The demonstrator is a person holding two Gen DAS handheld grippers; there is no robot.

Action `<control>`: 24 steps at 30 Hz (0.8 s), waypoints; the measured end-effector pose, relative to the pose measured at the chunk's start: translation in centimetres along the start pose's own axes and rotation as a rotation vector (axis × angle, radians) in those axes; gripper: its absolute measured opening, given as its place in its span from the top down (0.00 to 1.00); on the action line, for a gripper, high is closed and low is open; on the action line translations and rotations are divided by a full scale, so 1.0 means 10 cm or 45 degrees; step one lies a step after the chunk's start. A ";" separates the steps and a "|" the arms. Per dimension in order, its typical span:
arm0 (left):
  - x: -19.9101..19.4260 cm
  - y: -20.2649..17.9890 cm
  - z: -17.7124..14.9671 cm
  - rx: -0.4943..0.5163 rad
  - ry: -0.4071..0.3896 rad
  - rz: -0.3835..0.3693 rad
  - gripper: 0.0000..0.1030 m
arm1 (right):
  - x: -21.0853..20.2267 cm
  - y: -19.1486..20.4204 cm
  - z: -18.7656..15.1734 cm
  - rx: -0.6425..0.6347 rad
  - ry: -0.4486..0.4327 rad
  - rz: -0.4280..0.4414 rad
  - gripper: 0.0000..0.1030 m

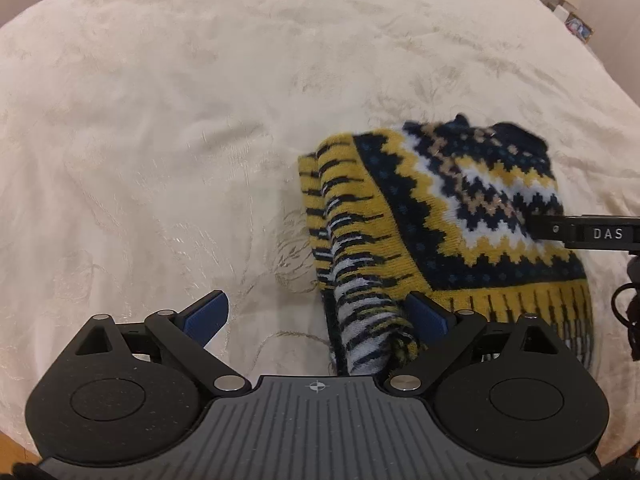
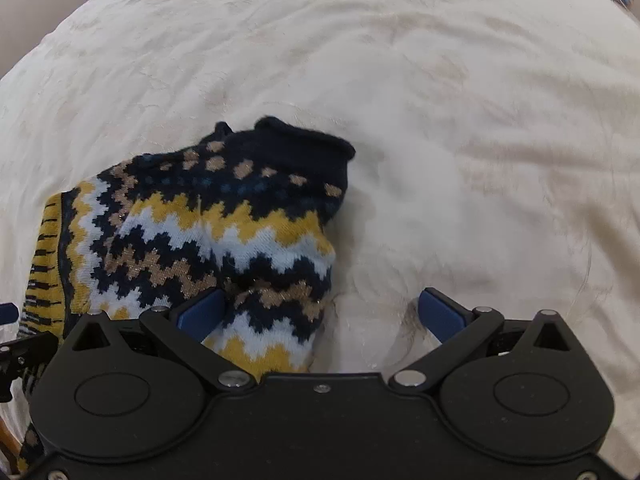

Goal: Fold small clothes

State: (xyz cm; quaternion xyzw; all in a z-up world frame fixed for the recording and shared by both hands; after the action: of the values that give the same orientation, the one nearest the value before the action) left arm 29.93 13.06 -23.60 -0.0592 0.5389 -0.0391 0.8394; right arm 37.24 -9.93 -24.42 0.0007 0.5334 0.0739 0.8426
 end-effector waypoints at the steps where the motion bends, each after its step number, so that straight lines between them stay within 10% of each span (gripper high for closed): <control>1: -0.06 -0.01 0.00 0.007 -0.019 0.000 0.07 | -0.08 -0.01 0.00 -0.011 -0.035 -0.006 0.00; 24: -1.58 -0.91 -0.26 0.161 -0.351 0.097 0.01 | -2.03 0.00 -0.73 -0.026 -0.578 0.121 0.00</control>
State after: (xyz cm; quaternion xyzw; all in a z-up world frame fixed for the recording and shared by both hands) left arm 21.01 5.95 -9.18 0.0095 0.4168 -0.0327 0.9084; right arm 22.18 -13.07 -9.30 0.0340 0.3287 0.1168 0.9366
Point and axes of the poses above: each gripper's, at about its wrist camera, not at the fingertips, and x roughly the way its jaws point, y to its left, z to its top, the point moved 5 cm from there along x, roughly the way its jaws point, and after that the axes turned 3 degrees about -z, right-handed, at the moved point
